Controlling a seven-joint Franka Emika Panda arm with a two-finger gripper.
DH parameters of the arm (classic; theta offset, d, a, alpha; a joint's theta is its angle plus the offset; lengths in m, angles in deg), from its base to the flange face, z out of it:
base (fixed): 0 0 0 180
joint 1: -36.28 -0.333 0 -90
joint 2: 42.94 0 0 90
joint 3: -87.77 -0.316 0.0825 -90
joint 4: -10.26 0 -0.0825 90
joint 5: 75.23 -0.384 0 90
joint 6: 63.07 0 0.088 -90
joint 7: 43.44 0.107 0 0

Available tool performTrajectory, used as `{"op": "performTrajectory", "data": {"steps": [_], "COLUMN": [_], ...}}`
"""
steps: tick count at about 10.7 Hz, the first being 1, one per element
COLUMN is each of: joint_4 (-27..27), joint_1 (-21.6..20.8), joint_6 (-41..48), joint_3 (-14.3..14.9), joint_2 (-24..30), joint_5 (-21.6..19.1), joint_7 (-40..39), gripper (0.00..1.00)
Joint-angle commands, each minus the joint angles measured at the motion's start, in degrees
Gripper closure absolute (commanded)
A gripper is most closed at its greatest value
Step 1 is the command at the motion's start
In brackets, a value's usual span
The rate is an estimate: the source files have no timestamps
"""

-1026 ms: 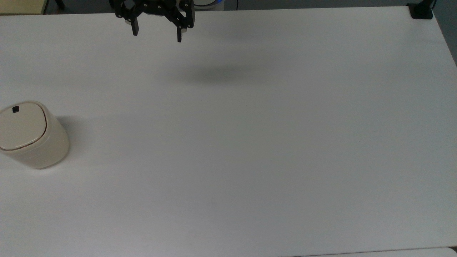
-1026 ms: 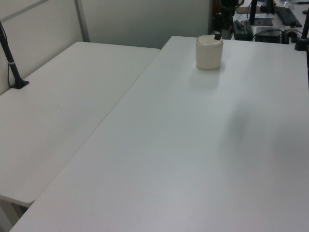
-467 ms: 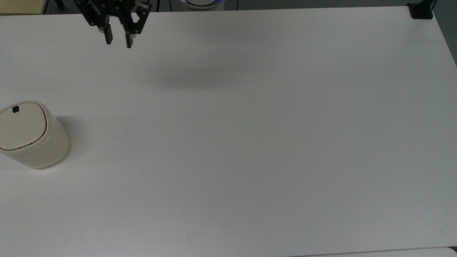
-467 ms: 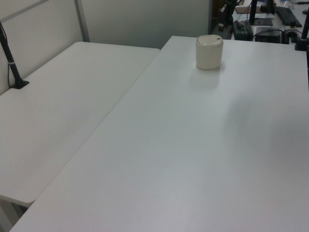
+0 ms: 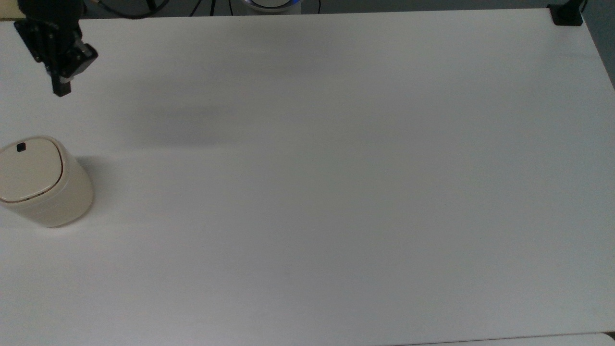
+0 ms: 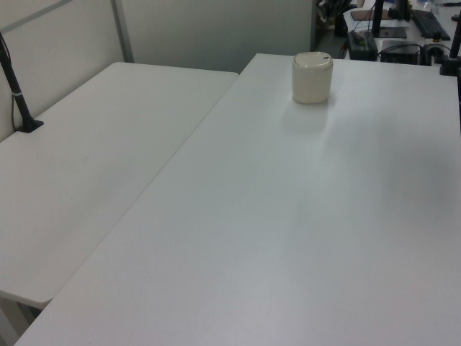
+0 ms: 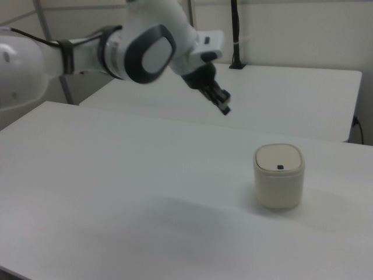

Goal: Open the trash bin
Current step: 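Move the gripper toward the cream trash bin and lower it over the lid, then press the gripper onto the lid's front edge to pop it open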

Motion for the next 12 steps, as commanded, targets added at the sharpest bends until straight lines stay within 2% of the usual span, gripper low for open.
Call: {"op": "performTrajectory", "data": {"steps": [1, 5, 7, 12], "joint_4": [0.41, -0.29, -1.78, -2.31], "joint_1": [-0.62, -0.10, 0.86, 1.93], "joint_6": [-9.58, -18.38, -24.18, -24.99], "joint_3": [4.51, 8.38, 8.57, 8.75], "joint_2": [-4.31, -10.29, -12.67, -15.14], "joint_5": [-0.91, -0.91, -0.82, -0.74], "joint_7": [7.51, 7.79, 7.53, 7.26], "gripper": [1.00, 1.00, 1.00, 1.00]}}
